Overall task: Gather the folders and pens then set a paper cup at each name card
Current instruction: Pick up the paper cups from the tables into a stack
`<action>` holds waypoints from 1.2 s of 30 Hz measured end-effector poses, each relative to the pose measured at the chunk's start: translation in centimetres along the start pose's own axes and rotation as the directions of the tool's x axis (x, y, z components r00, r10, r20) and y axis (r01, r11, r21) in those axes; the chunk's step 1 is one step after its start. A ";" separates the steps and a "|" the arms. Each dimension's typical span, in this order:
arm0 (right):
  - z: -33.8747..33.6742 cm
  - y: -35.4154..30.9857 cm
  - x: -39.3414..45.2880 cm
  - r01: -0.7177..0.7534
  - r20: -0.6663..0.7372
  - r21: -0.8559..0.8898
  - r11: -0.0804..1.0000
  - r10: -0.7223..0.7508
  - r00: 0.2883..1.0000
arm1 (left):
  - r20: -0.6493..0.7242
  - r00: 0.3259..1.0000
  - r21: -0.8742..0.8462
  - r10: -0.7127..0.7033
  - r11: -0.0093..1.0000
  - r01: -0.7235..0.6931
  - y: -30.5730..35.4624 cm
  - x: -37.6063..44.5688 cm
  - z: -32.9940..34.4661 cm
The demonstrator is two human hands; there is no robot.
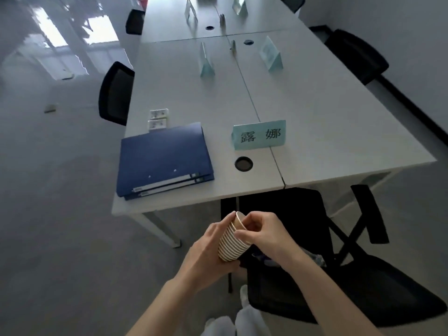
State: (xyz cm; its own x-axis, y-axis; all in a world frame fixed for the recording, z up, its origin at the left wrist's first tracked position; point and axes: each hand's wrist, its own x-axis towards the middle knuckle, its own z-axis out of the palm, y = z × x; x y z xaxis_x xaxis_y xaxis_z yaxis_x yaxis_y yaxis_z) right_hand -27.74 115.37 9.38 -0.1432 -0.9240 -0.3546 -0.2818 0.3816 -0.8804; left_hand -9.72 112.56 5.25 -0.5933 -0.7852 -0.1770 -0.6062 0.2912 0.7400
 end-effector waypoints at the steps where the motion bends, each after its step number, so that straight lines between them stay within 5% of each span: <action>1: -0.1 -0.3 0.6 0.005 0.018 0.001 1.000 -0.005 1.000 | -0.019 1.000 0.002 -0.003 1.000 0.003 -0.1 0.2 -0.4; 11: -5.9 -0.9 8.8 -0.006 -0.246 -0.163 0.987 -0.035 0.969 | -0.198 0.950 -0.183 -0.243 0.961 0.208 -0.9 4.9 -0.8; 16: -8.8 0.9 14.4 -0.039 -0.287 -0.410 0.911 -0.088 0.954 | -0.285 0.909 -0.240 -0.303 0.941 0.238 -0.8 6.8 -0.6; 23: -10.4 4.2 20.4 -0.056 -0.200 -0.796 0.602 -0.174 0.964 | -0.338 0.868 -0.303 -0.364 0.915 0.266 0.7 9.4 -0.1; 36: -9.4 3.9 20.8 0.062 -0.025 -0.944 0.324 -0.256 0.966 | -0.353 0.839 -0.349 -0.415 0.890 0.294 0.0 9.6 -0.6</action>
State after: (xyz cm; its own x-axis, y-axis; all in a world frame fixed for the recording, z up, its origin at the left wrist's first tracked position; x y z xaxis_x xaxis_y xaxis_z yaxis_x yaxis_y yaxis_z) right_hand -40.75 97.91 1.51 -0.0898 -0.9899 -0.1097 -0.9958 0.0914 -0.0096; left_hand -15.10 104.68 3.95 -0.0591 -0.9721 -0.2269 -0.5287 -0.1624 0.8331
